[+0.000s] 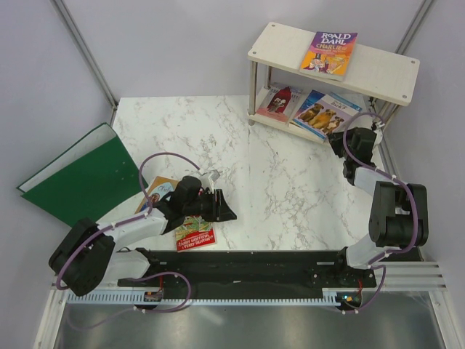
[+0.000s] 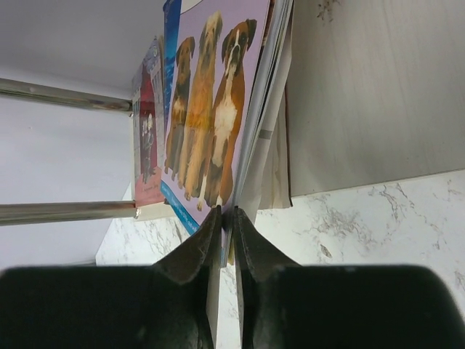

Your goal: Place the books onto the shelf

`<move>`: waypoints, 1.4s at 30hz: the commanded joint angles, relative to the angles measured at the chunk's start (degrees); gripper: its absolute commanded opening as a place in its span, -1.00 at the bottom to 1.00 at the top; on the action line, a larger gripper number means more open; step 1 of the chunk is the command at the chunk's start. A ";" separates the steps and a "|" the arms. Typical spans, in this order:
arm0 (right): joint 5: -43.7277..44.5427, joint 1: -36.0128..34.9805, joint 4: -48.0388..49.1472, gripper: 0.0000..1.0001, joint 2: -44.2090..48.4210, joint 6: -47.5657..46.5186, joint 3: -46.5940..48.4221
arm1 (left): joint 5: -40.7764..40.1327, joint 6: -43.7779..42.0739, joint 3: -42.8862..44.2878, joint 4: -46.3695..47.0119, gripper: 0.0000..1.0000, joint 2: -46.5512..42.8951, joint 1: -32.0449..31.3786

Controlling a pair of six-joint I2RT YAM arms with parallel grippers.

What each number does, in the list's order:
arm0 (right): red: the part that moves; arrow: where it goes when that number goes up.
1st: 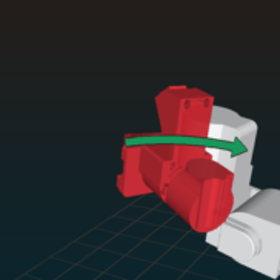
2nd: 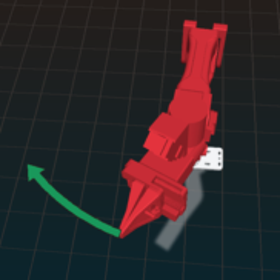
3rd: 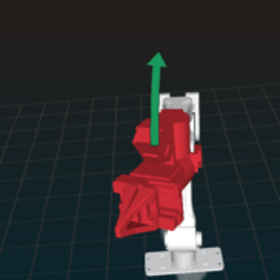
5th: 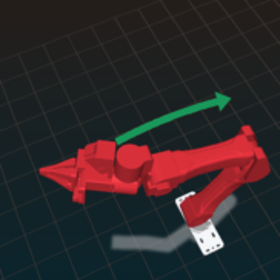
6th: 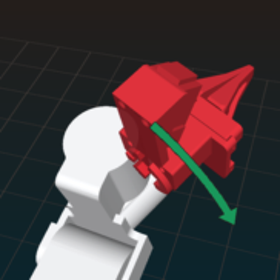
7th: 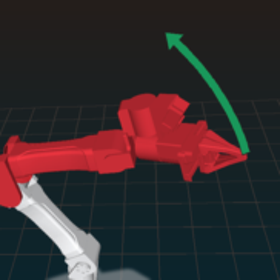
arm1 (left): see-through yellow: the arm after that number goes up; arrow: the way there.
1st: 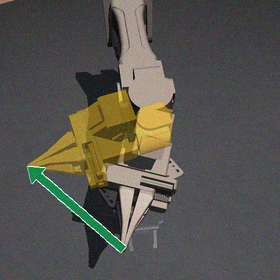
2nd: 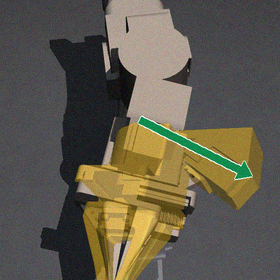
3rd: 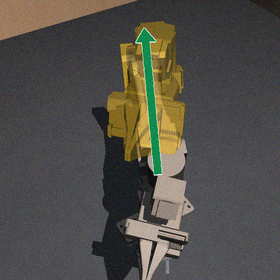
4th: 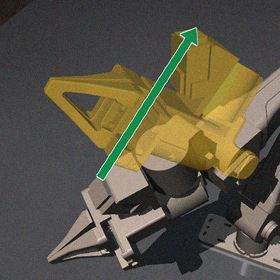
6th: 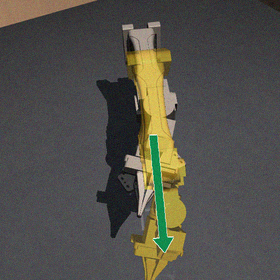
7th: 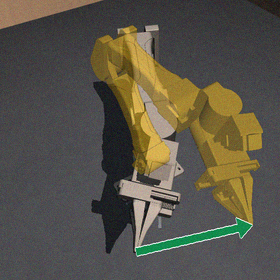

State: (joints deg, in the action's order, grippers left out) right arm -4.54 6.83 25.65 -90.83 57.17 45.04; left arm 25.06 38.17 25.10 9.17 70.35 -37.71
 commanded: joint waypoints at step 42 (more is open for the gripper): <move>28.35 -16.41 -33.73 0.47 2.06 -39.23 19.47 | -0.89 1.29 1.88 3.22 -0.10 2.86 -1.31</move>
State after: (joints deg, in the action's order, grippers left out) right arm 17.02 -9.43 -4.49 -87.85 21.71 61.01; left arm 24.49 38.20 25.12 10.13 72.23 -38.50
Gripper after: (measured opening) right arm 0.741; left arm 0.450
